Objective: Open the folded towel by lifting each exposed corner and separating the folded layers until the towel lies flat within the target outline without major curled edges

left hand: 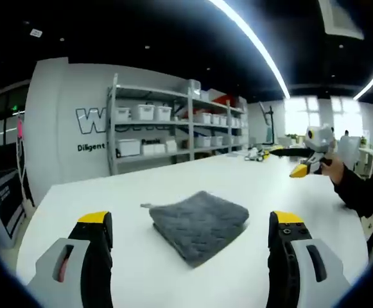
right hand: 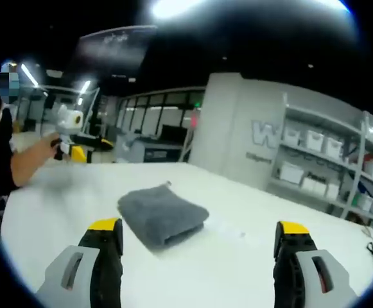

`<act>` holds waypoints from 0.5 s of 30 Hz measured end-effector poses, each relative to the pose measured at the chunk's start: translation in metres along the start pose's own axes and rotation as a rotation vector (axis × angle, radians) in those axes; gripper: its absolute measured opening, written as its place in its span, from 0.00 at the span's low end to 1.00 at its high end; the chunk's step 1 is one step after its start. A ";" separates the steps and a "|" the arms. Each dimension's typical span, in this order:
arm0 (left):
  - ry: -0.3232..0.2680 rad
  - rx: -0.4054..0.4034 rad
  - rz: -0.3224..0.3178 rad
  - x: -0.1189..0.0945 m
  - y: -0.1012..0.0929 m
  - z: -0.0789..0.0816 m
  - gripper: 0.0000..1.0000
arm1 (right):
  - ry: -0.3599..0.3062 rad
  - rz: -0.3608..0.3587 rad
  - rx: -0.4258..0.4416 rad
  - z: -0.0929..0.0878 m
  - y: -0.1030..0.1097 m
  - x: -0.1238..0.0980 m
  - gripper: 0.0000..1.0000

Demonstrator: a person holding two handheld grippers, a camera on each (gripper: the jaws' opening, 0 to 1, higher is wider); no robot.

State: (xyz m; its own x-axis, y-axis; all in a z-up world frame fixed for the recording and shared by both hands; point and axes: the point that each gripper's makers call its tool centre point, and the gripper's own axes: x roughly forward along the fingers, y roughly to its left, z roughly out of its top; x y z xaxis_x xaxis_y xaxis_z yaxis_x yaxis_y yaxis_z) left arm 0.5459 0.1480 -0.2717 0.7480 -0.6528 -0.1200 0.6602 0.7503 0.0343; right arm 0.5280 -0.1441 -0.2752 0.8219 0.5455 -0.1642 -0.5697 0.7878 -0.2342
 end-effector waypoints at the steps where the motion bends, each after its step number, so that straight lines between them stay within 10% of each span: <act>1: 0.007 -0.003 -0.001 0.000 0.000 -0.003 0.99 | 0.004 0.004 0.003 -0.003 0.001 0.001 0.99; 15: 0.015 0.006 0.064 0.000 0.015 -0.015 0.99 | -0.015 0.001 0.044 -0.005 -0.004 0.004 0.99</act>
State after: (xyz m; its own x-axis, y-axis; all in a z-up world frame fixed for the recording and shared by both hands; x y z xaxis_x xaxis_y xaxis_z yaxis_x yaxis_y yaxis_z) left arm 0.5544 0.1609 -0.2857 0.7875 -0.6019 -0.1322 0.6117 0.7896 0.0486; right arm 0.5335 -0.1468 -0.2801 0.8212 0.5505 -0.1500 -0.5704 0.7988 -0.1912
